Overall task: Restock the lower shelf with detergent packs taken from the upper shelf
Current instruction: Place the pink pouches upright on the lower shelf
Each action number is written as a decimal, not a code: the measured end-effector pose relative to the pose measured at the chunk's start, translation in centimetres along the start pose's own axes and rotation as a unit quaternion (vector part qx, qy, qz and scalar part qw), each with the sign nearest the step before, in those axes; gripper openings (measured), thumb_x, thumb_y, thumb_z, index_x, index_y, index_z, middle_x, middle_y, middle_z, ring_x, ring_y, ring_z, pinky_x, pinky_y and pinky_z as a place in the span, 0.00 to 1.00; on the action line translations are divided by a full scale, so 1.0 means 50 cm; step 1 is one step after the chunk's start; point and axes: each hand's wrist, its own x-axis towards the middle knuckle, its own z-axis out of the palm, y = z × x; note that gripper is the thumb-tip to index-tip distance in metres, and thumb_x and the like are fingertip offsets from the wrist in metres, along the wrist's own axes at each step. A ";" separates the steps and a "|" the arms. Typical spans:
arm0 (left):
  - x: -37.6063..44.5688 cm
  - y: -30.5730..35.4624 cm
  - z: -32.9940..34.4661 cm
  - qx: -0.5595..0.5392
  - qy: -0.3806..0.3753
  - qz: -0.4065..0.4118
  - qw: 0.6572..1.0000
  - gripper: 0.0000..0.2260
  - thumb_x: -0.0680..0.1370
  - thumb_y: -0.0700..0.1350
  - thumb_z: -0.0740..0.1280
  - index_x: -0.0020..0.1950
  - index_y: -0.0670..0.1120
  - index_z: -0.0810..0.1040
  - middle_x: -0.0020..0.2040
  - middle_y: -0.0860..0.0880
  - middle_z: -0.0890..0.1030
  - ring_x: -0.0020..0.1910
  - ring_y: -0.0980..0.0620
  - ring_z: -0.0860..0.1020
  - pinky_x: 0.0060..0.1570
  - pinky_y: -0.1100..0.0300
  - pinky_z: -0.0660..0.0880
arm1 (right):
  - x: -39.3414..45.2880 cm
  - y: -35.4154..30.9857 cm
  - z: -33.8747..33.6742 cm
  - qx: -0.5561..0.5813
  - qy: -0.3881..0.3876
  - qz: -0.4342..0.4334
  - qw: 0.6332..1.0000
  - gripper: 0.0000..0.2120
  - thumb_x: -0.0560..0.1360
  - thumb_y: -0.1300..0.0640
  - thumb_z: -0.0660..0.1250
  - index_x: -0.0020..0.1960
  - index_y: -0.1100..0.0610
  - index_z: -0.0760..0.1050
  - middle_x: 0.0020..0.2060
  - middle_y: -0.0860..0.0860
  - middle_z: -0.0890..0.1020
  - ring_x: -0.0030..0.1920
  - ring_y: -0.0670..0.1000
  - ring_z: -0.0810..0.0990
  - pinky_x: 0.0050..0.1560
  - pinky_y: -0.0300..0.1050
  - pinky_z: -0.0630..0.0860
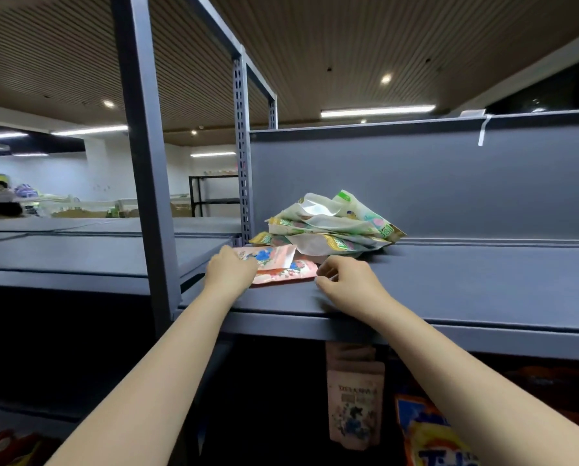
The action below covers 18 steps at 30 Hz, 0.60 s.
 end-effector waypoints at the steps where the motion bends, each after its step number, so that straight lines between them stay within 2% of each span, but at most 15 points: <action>1: 0.010 -0.006 0.008 0.000 0.000 -0.020 1.000 0.21 0.77 0.47 0.60 0.68 0.40 0.67 0.65 0.40 0.73 0.63 0.41 0.71 0.58 0.51 0.71 | 0.015 -0.001 0.010 -0.013 -0.007 0.004 1.000 0.08 0.73 0.54 0.64 0.50 0.53 0.79 0.50 0.50 0.81 0.51 0.52 0.78 0.51 0.46 0.76; 3: 0.023 -0.018 0.021 -0.004 0.023 -0.050 0.998 0.23 0.77 0.47 0.62 0.70 0.38 0.65 0.67 0.39 0.71 0.65 0.39 0.70 0.61 0.49 0.71 | 0.046 -0.006 0.024 -0.044 -0.014 0.006 0.999 0.11 0.73 0.53 0.63 0.53 0.52 0.79 0.52 0.50 0.80 0.52 0.53 0.77 0.49 0.45 0.75; 5: 0.030 -0.029 0.032 -0.003 0.051 -0.054 0.997 0.24 0.77 0.47 0.62 0.69 0.38 0.63 0.67 0.38 0.70 0.64 0.39 0.70 0.60 0.47 0.71 | 0.074 -0.013 0.033 -0.068 -0.016 -0.003 0.998 0.13 0.74 0.52 0.62 0.56 0.52 0.78 0.55 0.51 0.80 0.54 0.53 0.76 0.48 0.45 0.73; 7: 0.033 -0.033 0.040 0.013 0.059 -0.045 0.997 0.22 0.77 0.48 0.63 0.68 0.40 0.63 0.65 0.39 0.72 0.62 0.39 0.72 0.57 0.47 0.71 | 0.093 -0.015 0.046 -0.074 -0.032 -0.017 0.997 0.14 0.75 0.52 0.61 0.58 0.53 0.78 0.57 0.52 0.79 0.57 0.55 0.76 0.52 0.47 0.74; 10: 0.043 -0.033 0.045 0.078 0.024 -0.041 0.996 0.22 0.77 0.51 0.61 0.68 0.44 0.63 0.65 0.41 0.73 0.63 0.40 0.71 0.57 0.49 0.70 | 0.100 -0.009 0.068 -0.097 -0.093 -0.035 0.990 0.15 0.79 0.50 0.57 0.61 0.54 0.75 0.62 0.52 0.78 0.62 0.56 0.73 0.60 0.51 0.71; 13: 0.064 -0.028 0.043 0.131 -0.051 -0.065 0.988 0.24 0.77 0.55 0.56 0.72 0.50 0.63 0.69 0.43 0.71 0.68 0.41 0.67 0.62 0.50 0.64 | 0.102 -0.005 0.075 -0.118 -0.125 -0.046 0.984 0.16 0.80 0.49 0.55 0.62 0.54 0.73 0.62 0.53 0.76 0.64 0.56 0.72 0.63 0.50 0.67; 15: 0.078 -0.021 0.043 0.096 -0.073 -0.091 0.988 0.23 0.77 0.55 0.56 0.71 0.52 0.66 0.68 0.45 0.73 0.68 0.42 0.68 0.64 0.50 0.61 | 0.101 -0.008 0.073 -0.134 -0.118 -0.057 0.982 0.15 0.81 0.49 0.53 0.59 0.55 0.73 0.61 0.54 0.77 0.62 0.56 0.72 0.61 0.48 0.64; 18: 0.089 -0.017 0.050 -0.024 -0.008 -0.100 0.995 0.18 0.76 0.54 0.59 0.64 0.51 0.75 0.63 0.47 0.77 0.62 0.43 0.72 0.64 0.50 0.63 | 0.093 -0.014 0.071 -0.143 -0.081 -0.075 0.984 0.14 0.81 0.49 0.53 0.51 0.55 0.74 0.56 0.55 0.79 0.55 0.56 0.74 0.50 0.45 0.61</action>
